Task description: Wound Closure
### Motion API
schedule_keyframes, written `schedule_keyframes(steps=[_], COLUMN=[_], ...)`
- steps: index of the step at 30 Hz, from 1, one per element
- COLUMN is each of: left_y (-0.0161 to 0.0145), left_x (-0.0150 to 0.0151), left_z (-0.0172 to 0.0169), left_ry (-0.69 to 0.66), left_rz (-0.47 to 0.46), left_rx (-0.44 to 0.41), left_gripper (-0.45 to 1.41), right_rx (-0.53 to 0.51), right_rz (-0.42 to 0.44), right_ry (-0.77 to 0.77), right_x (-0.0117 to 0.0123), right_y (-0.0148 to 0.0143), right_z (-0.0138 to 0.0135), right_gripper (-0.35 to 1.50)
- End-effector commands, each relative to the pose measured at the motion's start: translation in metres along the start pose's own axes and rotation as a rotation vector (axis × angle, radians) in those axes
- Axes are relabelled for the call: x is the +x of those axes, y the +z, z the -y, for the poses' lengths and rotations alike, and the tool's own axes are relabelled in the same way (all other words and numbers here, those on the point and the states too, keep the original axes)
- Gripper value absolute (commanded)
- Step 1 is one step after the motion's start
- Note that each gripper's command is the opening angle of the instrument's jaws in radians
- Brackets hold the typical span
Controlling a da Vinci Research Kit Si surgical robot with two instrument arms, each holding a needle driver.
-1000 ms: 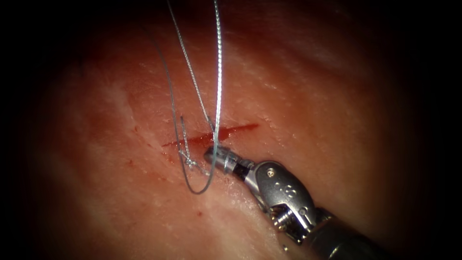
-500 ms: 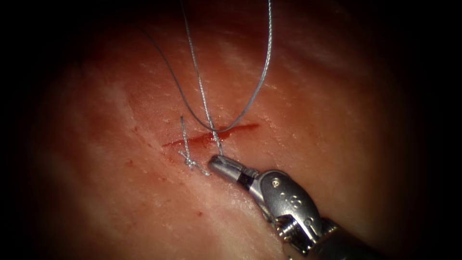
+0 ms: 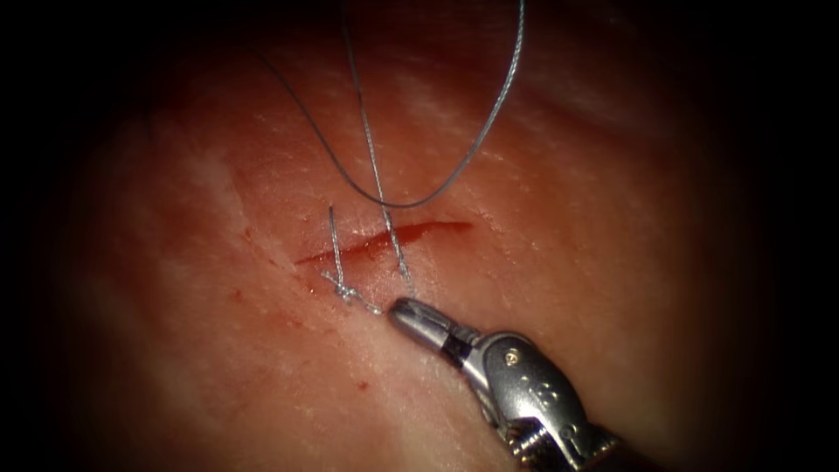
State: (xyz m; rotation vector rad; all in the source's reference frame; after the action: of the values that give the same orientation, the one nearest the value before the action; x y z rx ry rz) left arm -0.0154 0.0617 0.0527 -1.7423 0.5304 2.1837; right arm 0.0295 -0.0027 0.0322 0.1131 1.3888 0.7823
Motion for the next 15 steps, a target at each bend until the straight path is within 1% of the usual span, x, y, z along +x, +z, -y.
schedule_keyframes(steps=[1, 5, 8, 15], left_y=[0.0007, 0.0006, 0.0006, 0.0006], left_x=[-0.0003, -0.0005, -0.0007, -0.0008], left_z=[0.0005, 0.0001, -0.0001, 0.0], left_ry=[0.006, 0.013, 0.016, 0.017], left_rz=[-0.003, -0.001, 0.0, 0.003], left_rx=[0.002, 0.005, 0.008, 0.01], left_gripper=[-0.45, -0.45, -0.45, -0.45], right_rx=[0.009, 0.022, 0.025, 0.022], right_rz=[0.006, 0.016, 0.024, 0.028], right_ry=[-0.002, -0.014, -0.018, -0.016], right_x=[-0.0011, -0.0023, -0.0027, -0.0026], right_y=[0.0006, 0.0001, -0.0001, 0.0001], right_z=[0.0005, 0.0015, 0.0017, 0.0013], right_gripper=[-0.35, -0.35, -0.35, -0.35])
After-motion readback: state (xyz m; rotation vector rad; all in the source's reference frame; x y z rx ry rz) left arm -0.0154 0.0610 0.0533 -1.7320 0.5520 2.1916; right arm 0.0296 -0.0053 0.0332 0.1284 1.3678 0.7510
